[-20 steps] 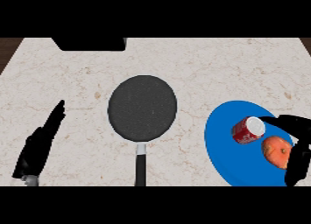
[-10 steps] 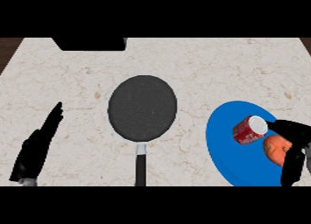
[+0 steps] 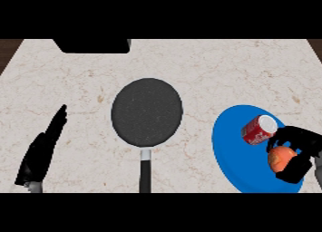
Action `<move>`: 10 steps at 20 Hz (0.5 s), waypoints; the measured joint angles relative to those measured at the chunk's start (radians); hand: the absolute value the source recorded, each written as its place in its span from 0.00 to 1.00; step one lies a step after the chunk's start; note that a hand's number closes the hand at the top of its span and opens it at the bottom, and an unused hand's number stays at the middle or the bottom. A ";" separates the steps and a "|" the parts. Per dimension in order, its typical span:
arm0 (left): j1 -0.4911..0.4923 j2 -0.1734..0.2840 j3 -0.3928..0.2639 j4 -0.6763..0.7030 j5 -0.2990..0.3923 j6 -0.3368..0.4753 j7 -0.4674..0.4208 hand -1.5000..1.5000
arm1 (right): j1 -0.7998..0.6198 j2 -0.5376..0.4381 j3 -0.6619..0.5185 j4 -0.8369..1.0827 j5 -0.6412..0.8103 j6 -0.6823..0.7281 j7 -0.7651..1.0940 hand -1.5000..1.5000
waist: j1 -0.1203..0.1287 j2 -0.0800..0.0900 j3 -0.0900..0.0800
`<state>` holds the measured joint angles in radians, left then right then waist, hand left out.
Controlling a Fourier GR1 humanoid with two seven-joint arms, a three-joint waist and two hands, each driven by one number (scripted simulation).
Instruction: Pick the squash from the plate and place it in the pan
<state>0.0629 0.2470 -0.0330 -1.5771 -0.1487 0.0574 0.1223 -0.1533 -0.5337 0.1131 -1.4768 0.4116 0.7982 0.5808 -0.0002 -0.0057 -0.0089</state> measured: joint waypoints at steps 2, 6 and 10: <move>0.014 0.000 0.004 -0.014 0.006 -0.012 0.000 0.50 | 0.008 0.018 -0.014 -0.003 -0.004 -0.003 0.010 1.00 | 0.000 -0.001 -0.002; 0.049 0.000 0.008 -0.064 0.007 -0.030 0.010 0.50 | 0.008 0.033 -0.031 -0.016 0.007 -0.002 0.002 1.00 | 0.001 -0.001 -0.001; 0.030 -0.016 -0.001 -0.065 -0.009 -0.024 0.030 0.50 | -0.078 0.056 0.026 0.046 0.123 -0.091 -0.058 1.00 | 0.009 0.003 0.002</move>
<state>0.0934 0.2312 -0.0341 -1.6425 -0.1577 0.0337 0.1518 -0.2311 -0.4773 0.1390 -1.4304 0.5344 0.7070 0.5232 0.0086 -0.0031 -0.0070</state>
